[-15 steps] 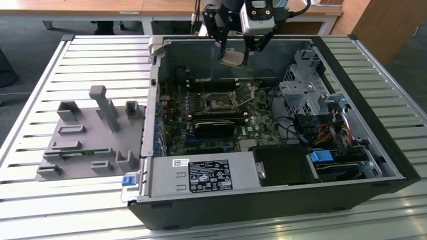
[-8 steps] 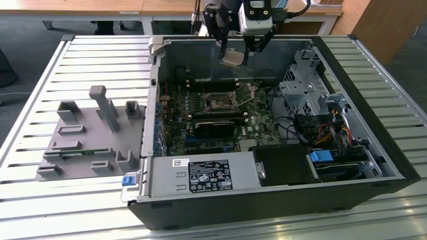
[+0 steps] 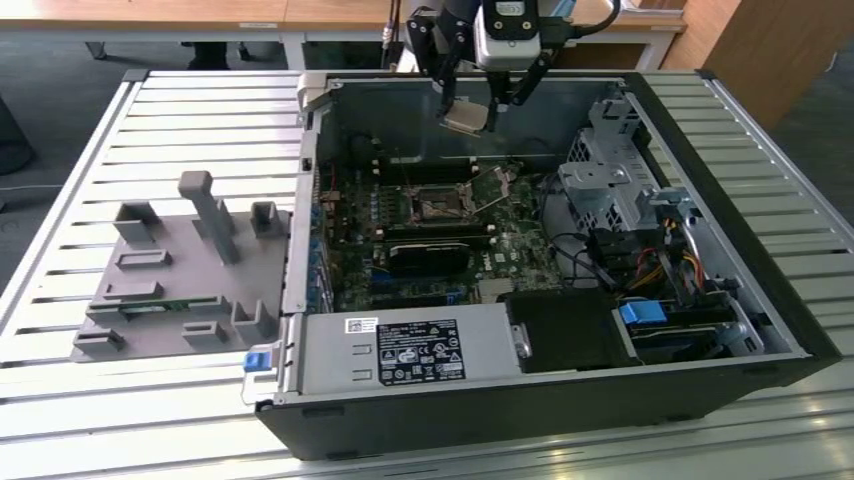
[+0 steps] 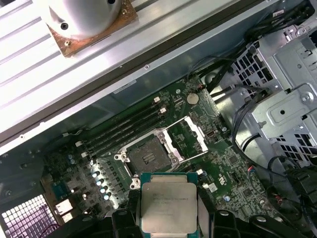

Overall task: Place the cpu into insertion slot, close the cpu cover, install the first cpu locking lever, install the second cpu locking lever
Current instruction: 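Place the cpu into insertion slot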

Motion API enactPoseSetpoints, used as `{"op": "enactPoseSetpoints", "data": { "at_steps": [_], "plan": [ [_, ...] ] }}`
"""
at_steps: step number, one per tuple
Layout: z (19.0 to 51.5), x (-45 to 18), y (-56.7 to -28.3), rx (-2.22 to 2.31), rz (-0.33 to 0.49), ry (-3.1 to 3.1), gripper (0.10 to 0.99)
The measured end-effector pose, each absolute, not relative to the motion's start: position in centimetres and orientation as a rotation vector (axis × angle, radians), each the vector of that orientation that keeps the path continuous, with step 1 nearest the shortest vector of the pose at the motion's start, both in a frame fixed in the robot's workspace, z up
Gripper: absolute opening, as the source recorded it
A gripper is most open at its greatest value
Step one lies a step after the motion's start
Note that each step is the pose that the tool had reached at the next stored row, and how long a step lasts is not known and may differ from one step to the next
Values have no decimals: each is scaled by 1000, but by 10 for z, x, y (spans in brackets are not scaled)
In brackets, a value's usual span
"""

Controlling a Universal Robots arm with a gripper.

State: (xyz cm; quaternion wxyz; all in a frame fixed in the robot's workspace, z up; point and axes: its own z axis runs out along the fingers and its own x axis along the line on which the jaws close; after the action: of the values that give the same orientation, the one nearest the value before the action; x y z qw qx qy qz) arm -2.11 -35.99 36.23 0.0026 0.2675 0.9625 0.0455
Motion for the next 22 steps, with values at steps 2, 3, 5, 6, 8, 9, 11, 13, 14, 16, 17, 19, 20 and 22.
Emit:
{"op": "enactPoseSetpoints", "data": {
  "at_steps": [2,3,5,6,8,9,11,13,14,16,17,19,20,22],
  "plan": [
    [362,-21,-360,853,143,3014,541],
    [362,-21,-360,860,143,3012,541],
    [362,-21,-360,873,143,3008,541],
    [362,-21,-360,880,143,3006,541],
    [362,-21,-360,893,143,3001,541],
    [362,-21,-360,900,143,2999,541],
    [362,-21,-360,912,142,2995,541],
    [362,-21,-360,924,142,2991,541],
    [362,-21,-360,930,142,2989,541],
    [362,-21,-360,943,142,2985,541],
    [362,-21,-360,949,142,2982,541],
    [362,-21,-360,962,142,2978,541],
    [362,-21,-360,968,142,2976,541],
    [362,-21,-360,981,142,2971,541]
  ]
}}
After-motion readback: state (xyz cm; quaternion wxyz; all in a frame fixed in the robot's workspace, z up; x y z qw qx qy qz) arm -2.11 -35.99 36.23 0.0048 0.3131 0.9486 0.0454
